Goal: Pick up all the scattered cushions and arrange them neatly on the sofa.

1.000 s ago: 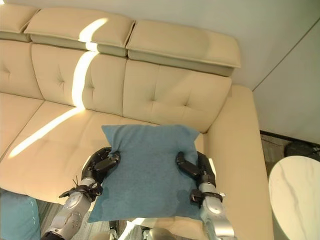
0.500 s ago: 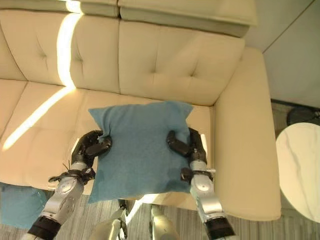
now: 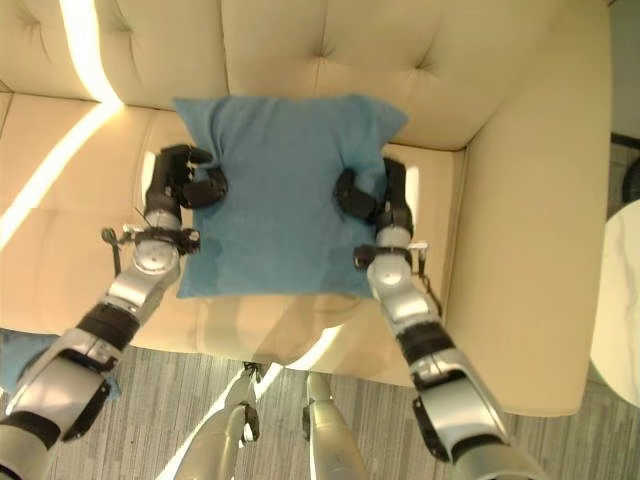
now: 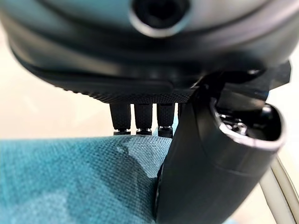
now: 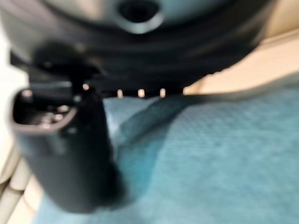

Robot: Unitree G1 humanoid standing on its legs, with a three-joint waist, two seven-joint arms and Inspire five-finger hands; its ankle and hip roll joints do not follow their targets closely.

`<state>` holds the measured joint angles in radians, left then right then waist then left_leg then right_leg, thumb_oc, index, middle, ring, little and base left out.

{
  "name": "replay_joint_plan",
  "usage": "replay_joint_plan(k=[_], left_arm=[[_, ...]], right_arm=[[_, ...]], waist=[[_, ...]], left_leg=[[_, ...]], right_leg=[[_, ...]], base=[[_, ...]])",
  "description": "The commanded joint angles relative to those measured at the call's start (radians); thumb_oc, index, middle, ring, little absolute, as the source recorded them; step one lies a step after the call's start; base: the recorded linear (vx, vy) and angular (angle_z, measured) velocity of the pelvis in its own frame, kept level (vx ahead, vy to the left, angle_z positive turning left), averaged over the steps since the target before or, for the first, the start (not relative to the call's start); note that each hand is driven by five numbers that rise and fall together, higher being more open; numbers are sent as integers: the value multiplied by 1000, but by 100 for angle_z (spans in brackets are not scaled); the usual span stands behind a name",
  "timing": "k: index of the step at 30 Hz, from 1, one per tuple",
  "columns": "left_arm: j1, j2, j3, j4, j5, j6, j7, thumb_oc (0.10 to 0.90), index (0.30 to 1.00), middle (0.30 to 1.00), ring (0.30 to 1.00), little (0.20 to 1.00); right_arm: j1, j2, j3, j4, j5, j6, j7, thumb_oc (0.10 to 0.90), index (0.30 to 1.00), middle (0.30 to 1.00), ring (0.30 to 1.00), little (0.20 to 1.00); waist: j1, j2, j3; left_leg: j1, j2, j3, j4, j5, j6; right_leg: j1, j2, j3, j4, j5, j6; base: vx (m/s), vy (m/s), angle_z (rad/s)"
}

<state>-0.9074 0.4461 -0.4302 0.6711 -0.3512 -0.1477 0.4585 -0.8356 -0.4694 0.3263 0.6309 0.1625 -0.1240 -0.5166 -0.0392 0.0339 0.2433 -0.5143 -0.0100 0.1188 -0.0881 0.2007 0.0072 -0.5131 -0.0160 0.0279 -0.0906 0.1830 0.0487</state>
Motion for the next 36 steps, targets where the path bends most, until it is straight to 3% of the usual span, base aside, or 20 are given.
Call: replay_joint_plan(k=[1,9,15,16,17,18,20,26,34,36], left_arm=[[-230,-9,-60,-96,123,-181,40,400,300,300,300,300],[-345,-42,-55,-63,154,-201,142,400,300,300,300,300],[-555,-61,-153,36,217,-168,167,400,300,300,300,300],[-559,-62,-154,38,216,-169,167,453,380,380,380,380],[-611,-73,-177,75,228,-154,173,800,900,900,900,900],[-646,-83,-194,111,217,-146,165,800,900,900,900,900],[-702,-85,-230,168,194,-133,144,800,900,900,900,900],[-667,-58,-219,121,183,-124,116,800,900,900,900,900],[-501,27,-143,135,187,-98,76,800,900,900,900,900],[-411,97,-85,89,178,-105,63,800,900,900,900,900]], right_arm=[[-164,18,7,-86,-105,-143,-71,400,300,300,300,300],[-286,12,24,-48,-228,-127,-225,400,300,300,300,300],[-405,-12,50,29,-316,-71,-347,400,300,300,300,300],[-408,-13,50,31,-316,-71,-347,400,300,300,300,300],[-444,-11,66,81,-321,-41,-369,776,865,865,865,865],[-472,-14,84,118,-311,-34,-371,800,900,900,900,900],[-533,-31,130,196,-271,-21,-344,800,900,900,900,900],[-515,-50,147,212,-244,32,-297,800,900,900,900,900],[-390,-73,101,196,-222,14,-238,800,900,900,900,900],[-317,-119,64,156,-212,1,-202,800,900,900,900,900]], waist=[[3,-38,-83],[0,-38,-88],[-12,-29,-88],[-12,-29,-88],[-14,-28,-86],[-15,-27,-84],[-17,-25,-76],[-15,-20,-63],[-15,-26,-79],[-13,-30,-86]], left_leg=[[-3,22,-21,1,-89,-89],[-49,30,-39,1,-80,-97],[-101,32,-53,1,-71,-99],[-103,32,-53,1,-71,-99],[-115,33,-58,1,-69,-98],[-121,32,-59,1,-68,-97],[-136,32,-62,1,-62,-97],[-135,33,-64,1,-62,-93],[-126,27,-65,1,-67,-96],[-117,26,-65,1,-69,-99]], right_leg=[[-56,-85,-98,3,-31,112],[-101,-78,-97,3,-28,112],[-150,-78,-98,3,-23,114],[-152,-78,-98,3,-23,114],[-165,-77,-98,3,-19,115],[-171,-77,-96,3,-16,115],[-186,-77,-98,3,-9,116],[-188,-74,-99,3,-12,115],[-179,-71,-99,3,-14,111],[-168,-72,-104,3,-16,111]], base=[[-3,-31,-5],[9,-33,2],[9,-20,23],[-10,0,21],[-17,3,14],[-17,3,-12],[-21,-18,-59],[-3,-3,-6],[1,-1,0],[6,-17,0]])
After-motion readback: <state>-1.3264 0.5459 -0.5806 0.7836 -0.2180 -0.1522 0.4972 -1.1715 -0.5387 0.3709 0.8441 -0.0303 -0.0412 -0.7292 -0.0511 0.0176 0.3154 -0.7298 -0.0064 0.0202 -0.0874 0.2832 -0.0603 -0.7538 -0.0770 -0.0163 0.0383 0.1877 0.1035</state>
